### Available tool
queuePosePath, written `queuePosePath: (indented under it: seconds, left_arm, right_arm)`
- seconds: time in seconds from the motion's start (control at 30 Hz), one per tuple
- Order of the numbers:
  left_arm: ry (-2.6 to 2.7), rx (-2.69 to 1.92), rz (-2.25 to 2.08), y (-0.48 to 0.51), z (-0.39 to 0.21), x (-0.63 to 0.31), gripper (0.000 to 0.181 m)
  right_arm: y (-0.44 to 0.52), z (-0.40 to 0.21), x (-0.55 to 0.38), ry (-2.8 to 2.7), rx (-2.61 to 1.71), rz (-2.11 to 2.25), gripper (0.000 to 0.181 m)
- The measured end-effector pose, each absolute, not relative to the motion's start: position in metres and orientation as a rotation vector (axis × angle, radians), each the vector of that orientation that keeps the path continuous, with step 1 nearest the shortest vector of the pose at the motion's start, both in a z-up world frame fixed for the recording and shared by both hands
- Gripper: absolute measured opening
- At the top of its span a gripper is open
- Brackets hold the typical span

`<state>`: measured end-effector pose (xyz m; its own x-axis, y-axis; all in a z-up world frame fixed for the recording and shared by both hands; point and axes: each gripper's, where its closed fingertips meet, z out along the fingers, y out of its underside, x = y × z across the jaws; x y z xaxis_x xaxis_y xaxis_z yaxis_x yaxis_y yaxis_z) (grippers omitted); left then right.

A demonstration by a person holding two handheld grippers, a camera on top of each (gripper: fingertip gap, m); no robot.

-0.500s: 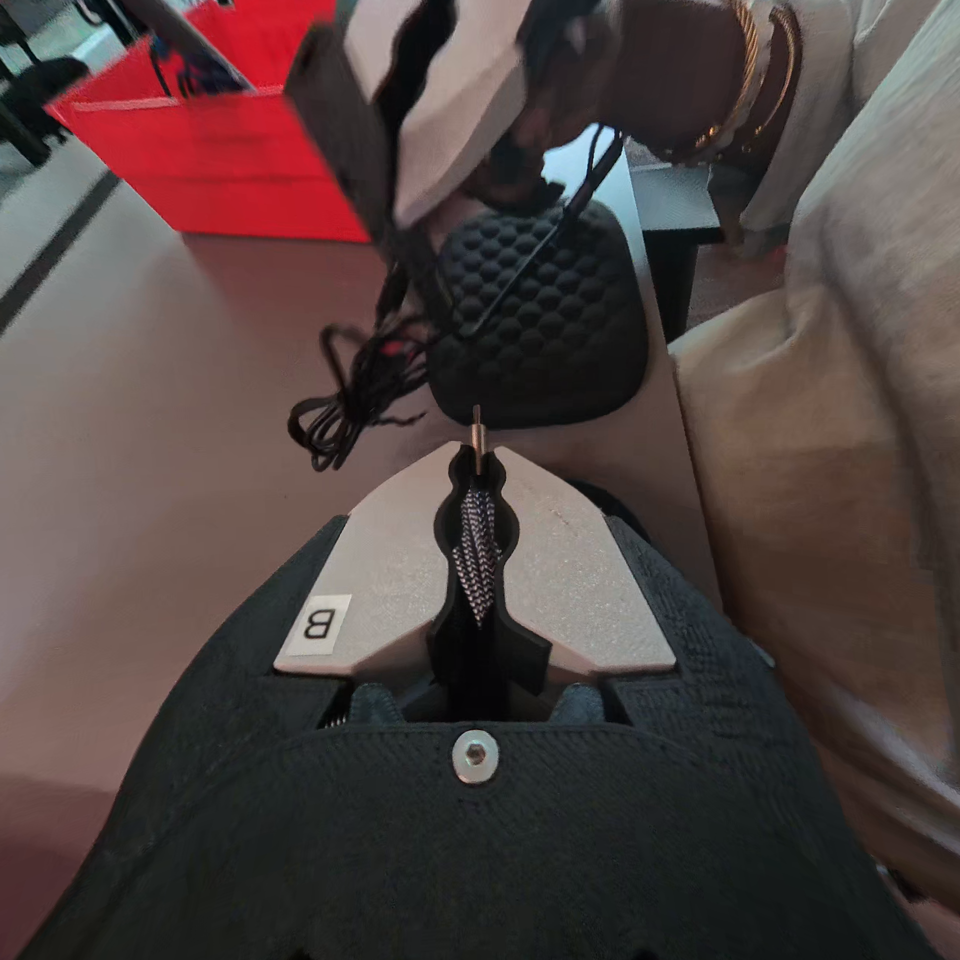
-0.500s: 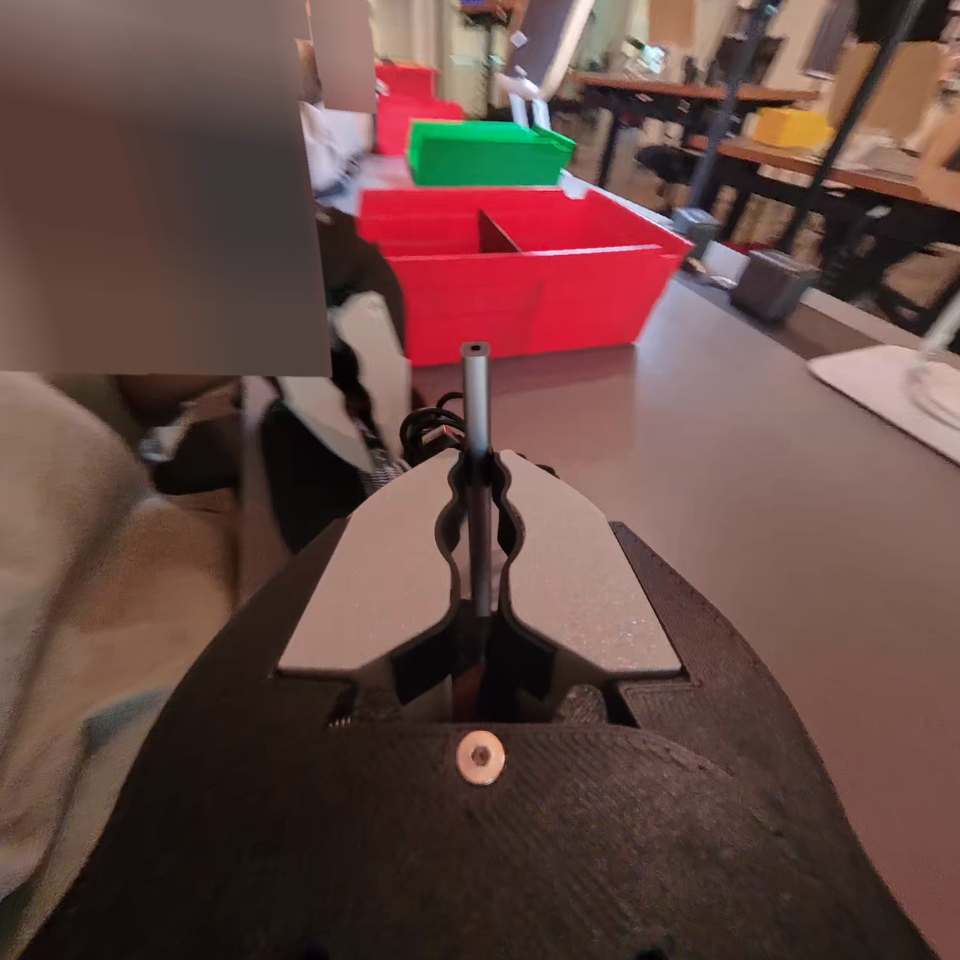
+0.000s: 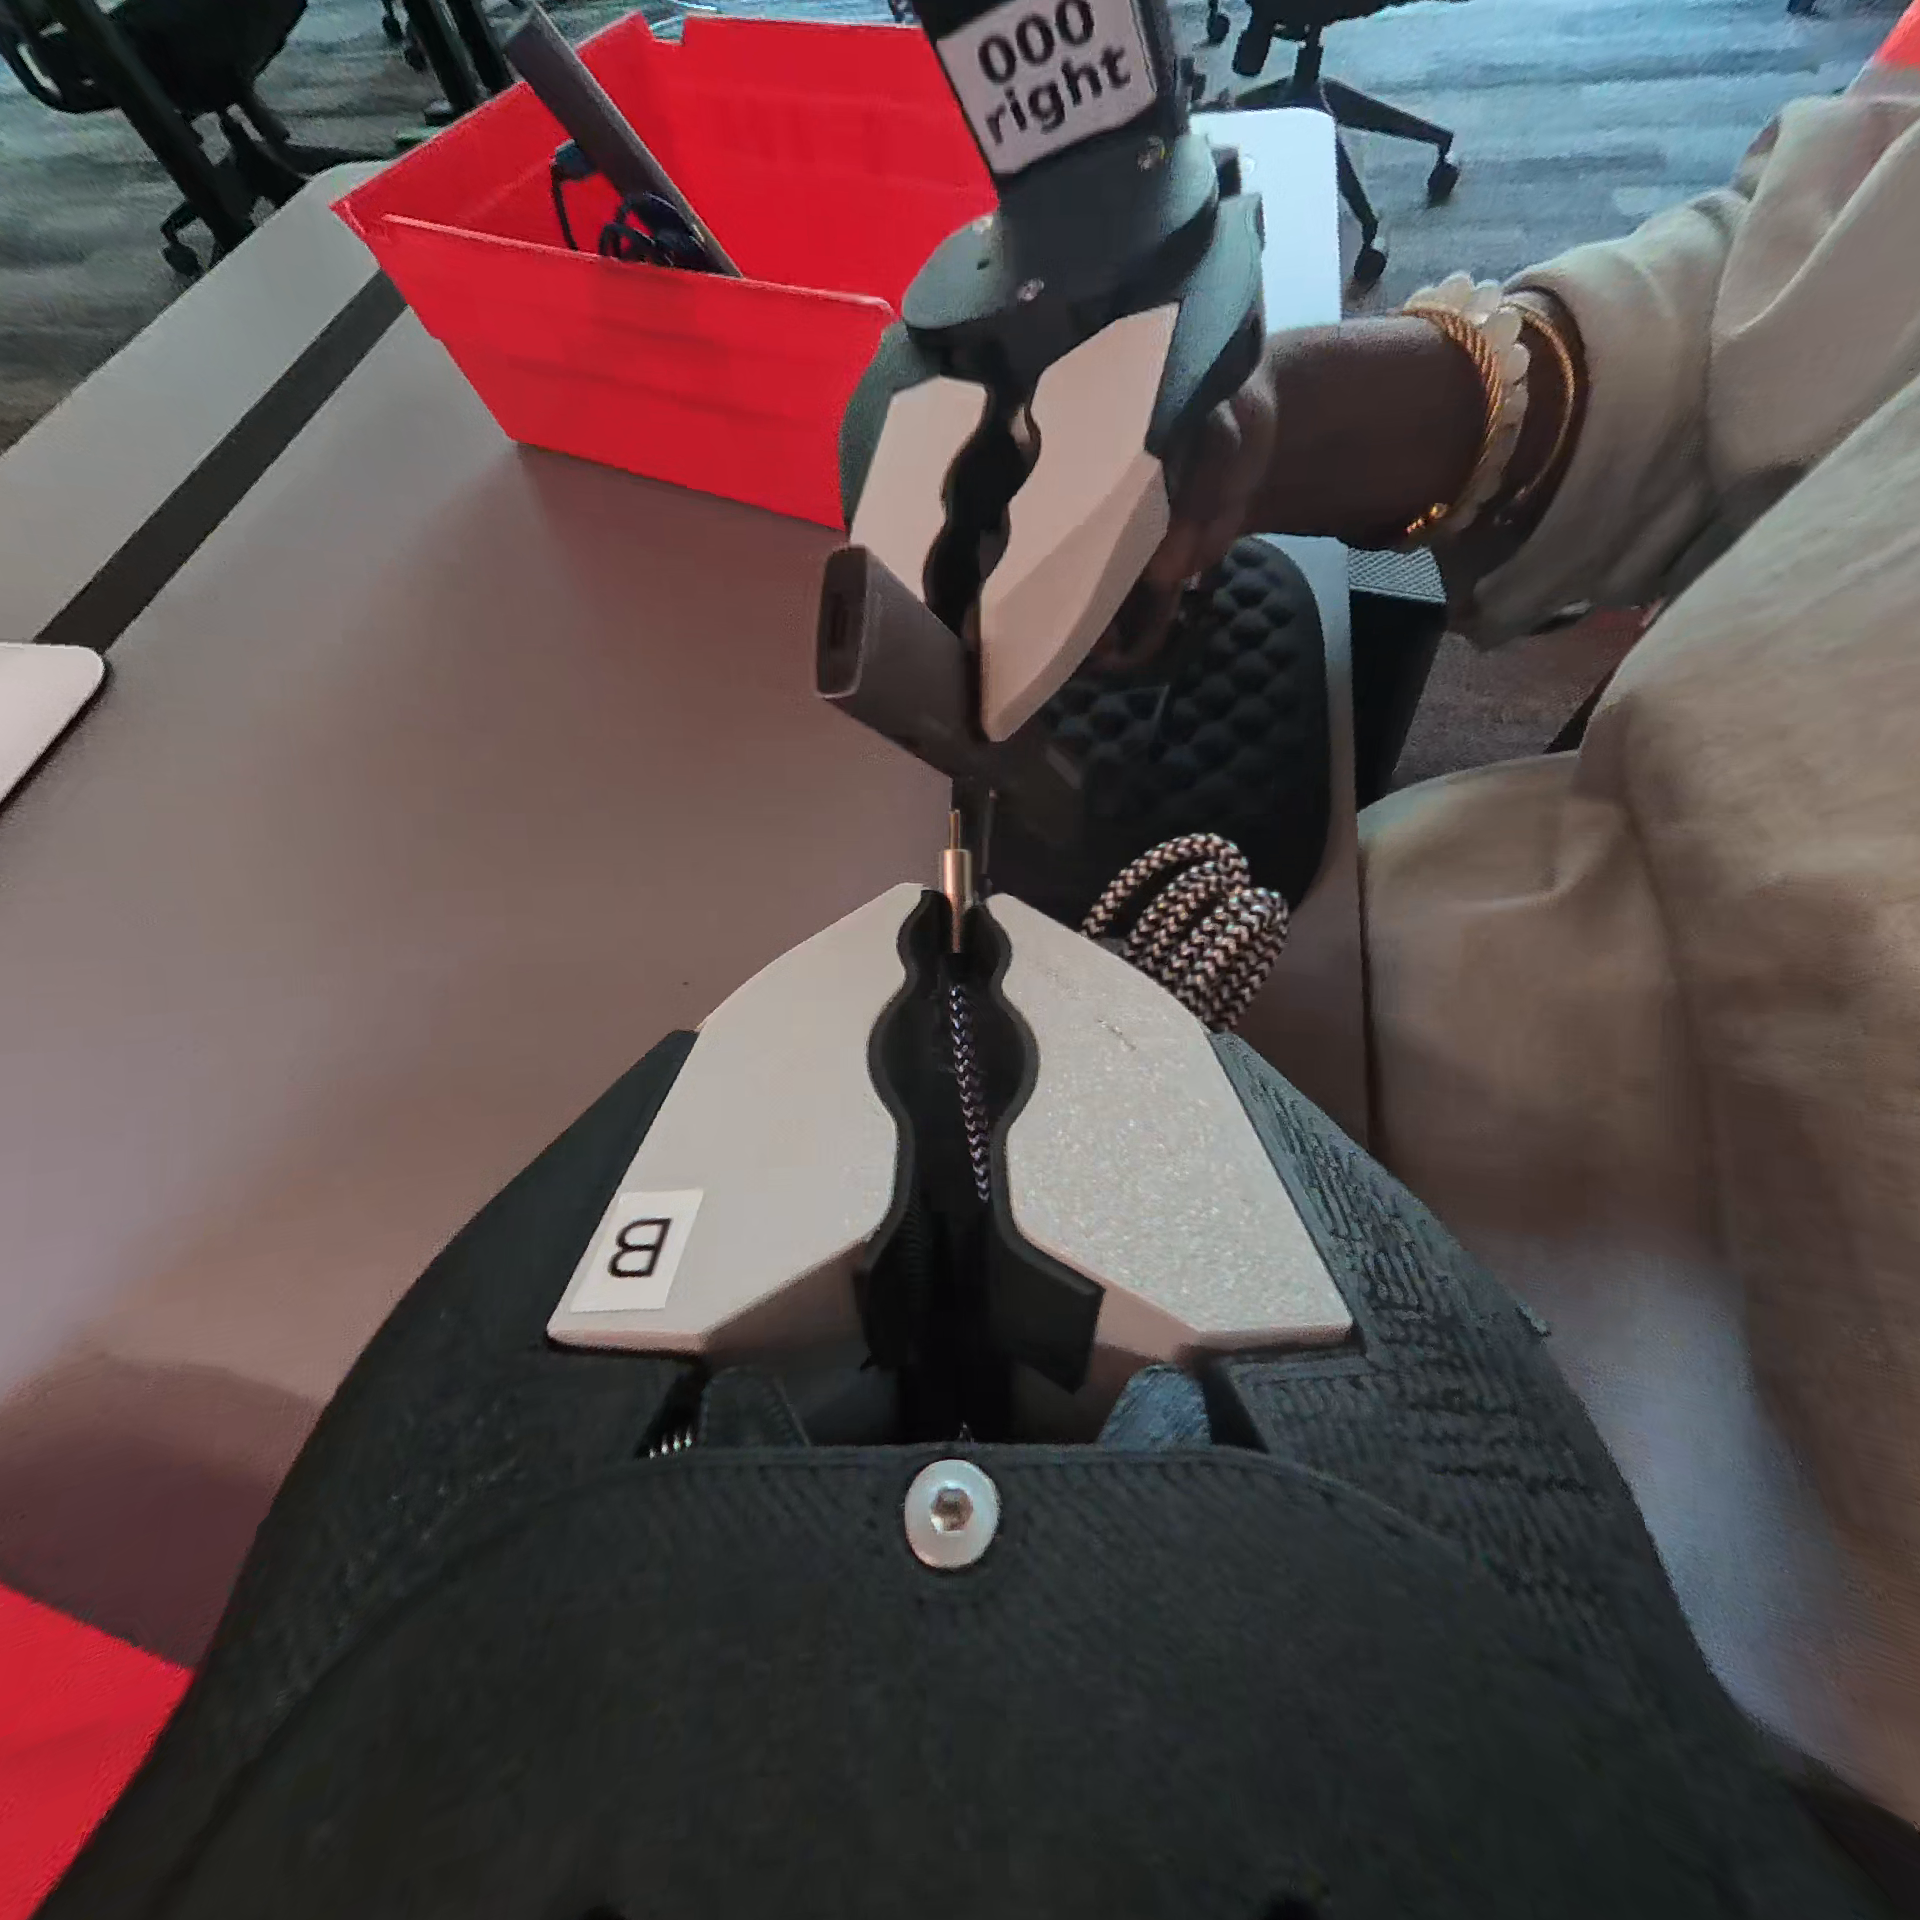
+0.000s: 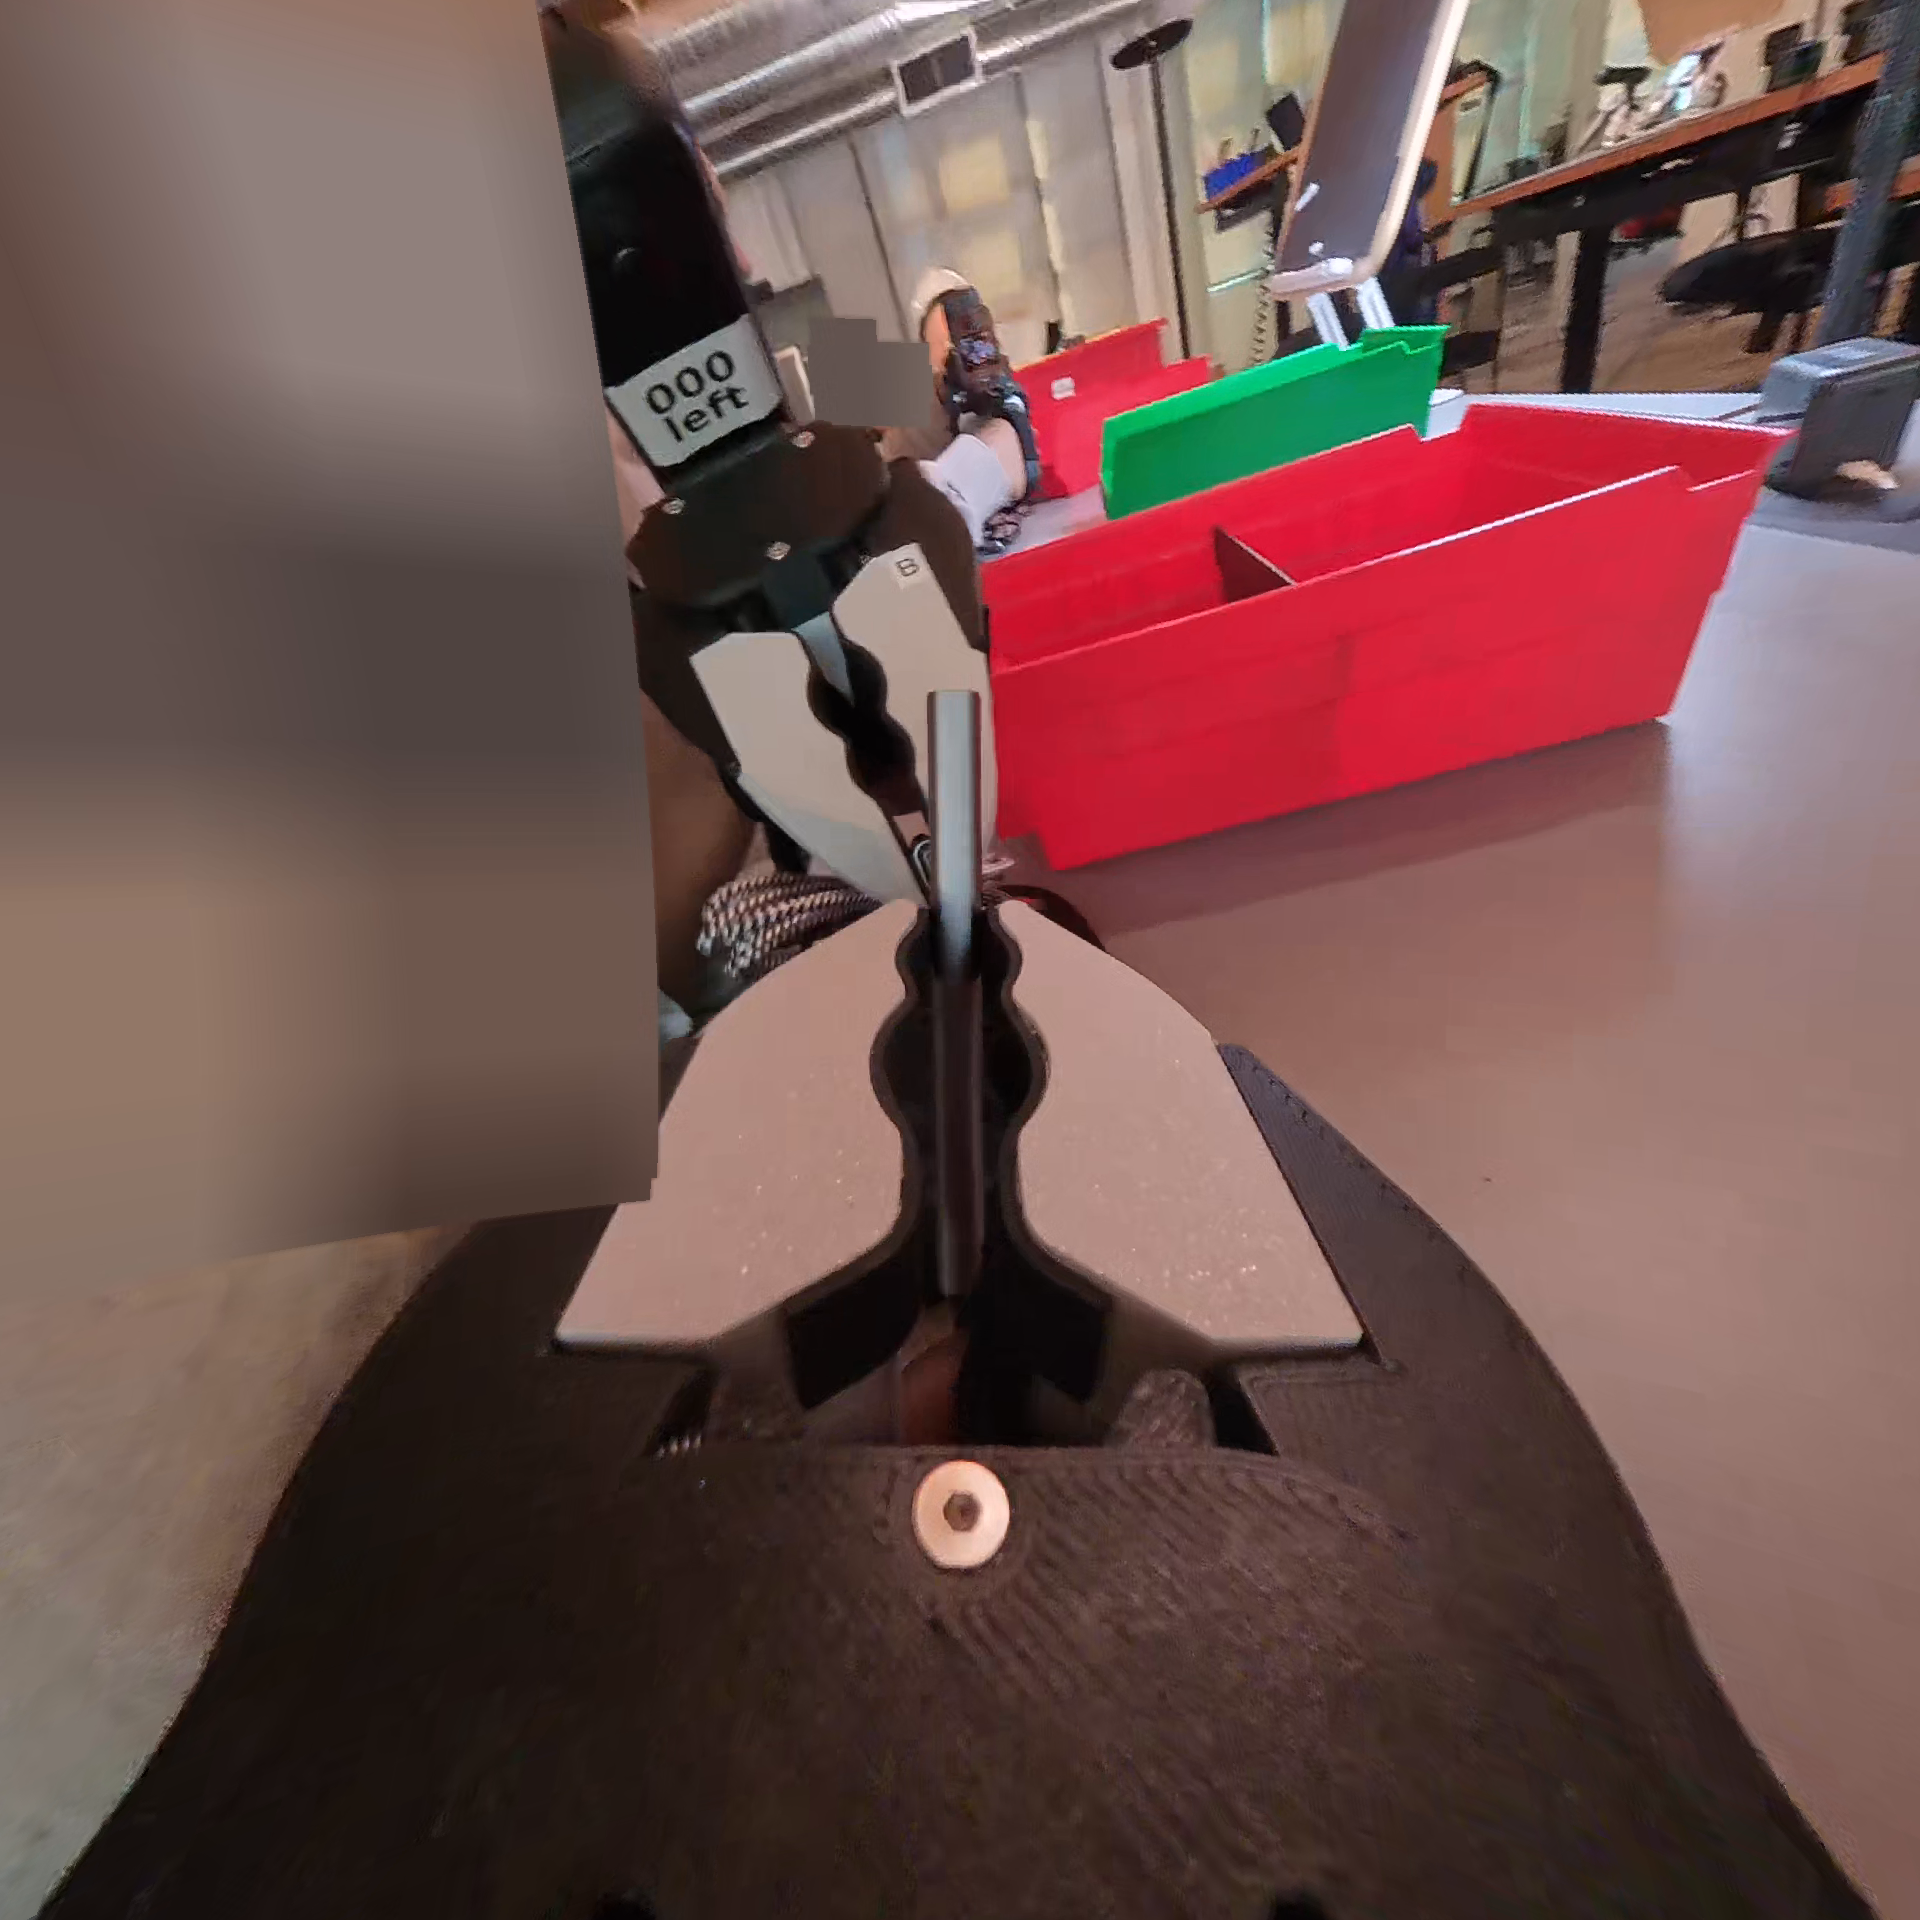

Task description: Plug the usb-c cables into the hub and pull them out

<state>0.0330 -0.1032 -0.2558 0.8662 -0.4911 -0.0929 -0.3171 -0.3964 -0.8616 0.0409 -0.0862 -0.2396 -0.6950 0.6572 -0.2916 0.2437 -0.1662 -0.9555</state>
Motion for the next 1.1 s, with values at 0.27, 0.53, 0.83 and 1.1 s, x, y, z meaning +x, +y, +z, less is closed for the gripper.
queuePosePath:
  seconds: [0.27, 0.53, 0.83, 1.1]
  left_arm:
    - [0.589, -2.046, -0.310, -0.098, -0.254, 0.042, 0.004]
    - [0.575, -1.926, -0.443, -0.103, -0.234, 0.054, 0.004]
    - [0.577, -1.948, -0.367, -0.104, -0.232, 0.049, 0.004]
    - [0.606, -1.960, -0.337, -0.103, -0.233, 0.051, 0.004]
  right_arm:
    - [-0.096, -0.233, 0.047, -1.812, -0.874, 2.034, 0.007]
    - [-0.091, -0.222, 0.051, -1.730, -0.782, 2.090, 0.006]
    - [-0.096, -0.222, 0.053, -1.834, -0.704, 1.955, 0.007]
    - [-0.095, -0.226, 0.056, -1.938, -0.666, 1.807, 0.007]
